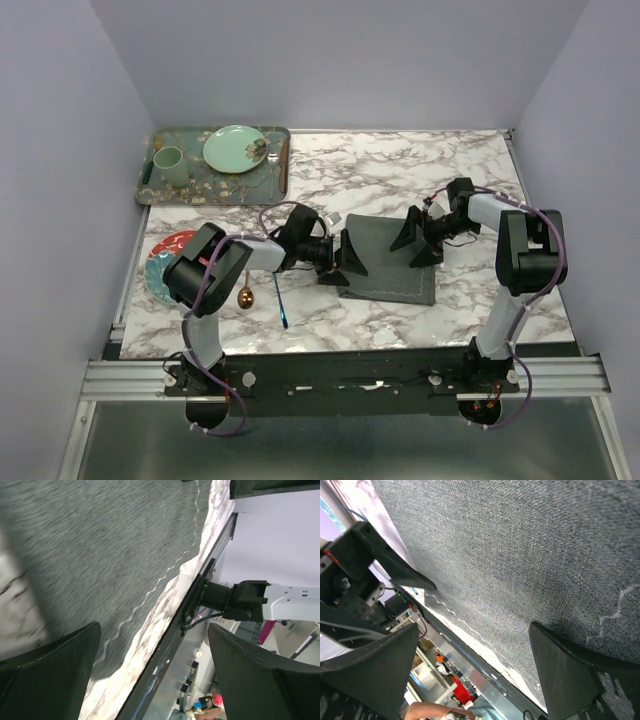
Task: Fold the napkin into a case and place the utensils inside
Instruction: Smooth out the square-folded napkin at the center of the board.
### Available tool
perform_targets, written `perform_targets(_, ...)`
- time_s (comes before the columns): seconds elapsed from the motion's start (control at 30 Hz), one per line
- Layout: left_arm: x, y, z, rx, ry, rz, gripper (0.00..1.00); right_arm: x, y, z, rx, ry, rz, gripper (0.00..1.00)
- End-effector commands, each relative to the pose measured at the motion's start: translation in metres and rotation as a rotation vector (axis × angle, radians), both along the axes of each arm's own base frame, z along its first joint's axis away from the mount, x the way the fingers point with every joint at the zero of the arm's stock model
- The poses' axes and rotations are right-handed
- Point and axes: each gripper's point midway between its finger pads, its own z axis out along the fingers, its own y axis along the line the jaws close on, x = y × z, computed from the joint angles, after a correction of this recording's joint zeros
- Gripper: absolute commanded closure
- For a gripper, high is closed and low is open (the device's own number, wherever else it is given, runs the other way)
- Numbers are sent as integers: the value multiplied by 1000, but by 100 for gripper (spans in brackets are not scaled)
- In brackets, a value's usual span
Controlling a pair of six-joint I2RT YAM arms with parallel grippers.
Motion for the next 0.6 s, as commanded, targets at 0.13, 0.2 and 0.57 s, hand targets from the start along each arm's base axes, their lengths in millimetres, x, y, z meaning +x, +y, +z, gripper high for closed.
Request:
perform_targets(0.13,-14,22,28,0,-140,-71,1,1,15,-7,-12,-58,81,0)
perform_targets(0.2,-20,13,35,-25,-144,-97,1,0,13,-5,-20,-72,90,0)
perform_targets(0.57,-40,10,-34,65,56,-69,1,15,-8,-5,-103,-108,73,0)
